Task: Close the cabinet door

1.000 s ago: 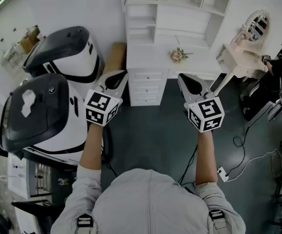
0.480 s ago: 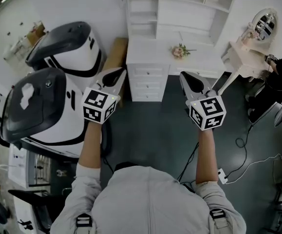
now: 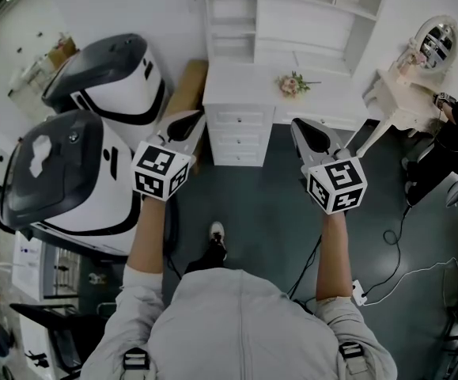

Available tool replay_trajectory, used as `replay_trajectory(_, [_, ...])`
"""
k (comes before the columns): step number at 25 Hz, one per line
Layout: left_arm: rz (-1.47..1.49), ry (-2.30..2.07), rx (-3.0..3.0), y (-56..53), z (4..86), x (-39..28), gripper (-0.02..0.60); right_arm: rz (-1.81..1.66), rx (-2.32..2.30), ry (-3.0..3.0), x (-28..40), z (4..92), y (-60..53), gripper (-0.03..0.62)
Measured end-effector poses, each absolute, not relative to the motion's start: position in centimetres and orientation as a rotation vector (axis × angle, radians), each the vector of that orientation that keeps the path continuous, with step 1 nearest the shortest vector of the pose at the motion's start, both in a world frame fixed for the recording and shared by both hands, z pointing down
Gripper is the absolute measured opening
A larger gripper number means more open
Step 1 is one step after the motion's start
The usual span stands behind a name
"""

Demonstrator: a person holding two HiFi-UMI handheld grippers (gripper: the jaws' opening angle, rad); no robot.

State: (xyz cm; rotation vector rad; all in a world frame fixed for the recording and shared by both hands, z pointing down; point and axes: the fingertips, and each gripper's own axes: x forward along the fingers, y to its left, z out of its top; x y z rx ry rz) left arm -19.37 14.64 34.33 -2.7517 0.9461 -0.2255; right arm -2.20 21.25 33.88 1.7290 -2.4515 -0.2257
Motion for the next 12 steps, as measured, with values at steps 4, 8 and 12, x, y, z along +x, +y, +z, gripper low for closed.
replay_trajectory(4, [-0.22, 0.947, -2.765, 12.2, 35.0, -18.4, 0.018, -0.191, 1.742, -2.445, -0.9, 34.6, 19.2, 0.002])
replay_trajectory(8, [-0.21, 0.949, -2.772, 8.3, 35.4, -17.3, 0.018, -0.178, 1.758, -2.433, 0.7, 34.8, 15.7, 0.002])
replay_trajectory(12, [-0.199, 0.946, -2.766, 3.3, 35.0, -16.4, 0.018, -0.184, 1.764, -2.422, 1.7, 34.4, 11.0, 0.002])
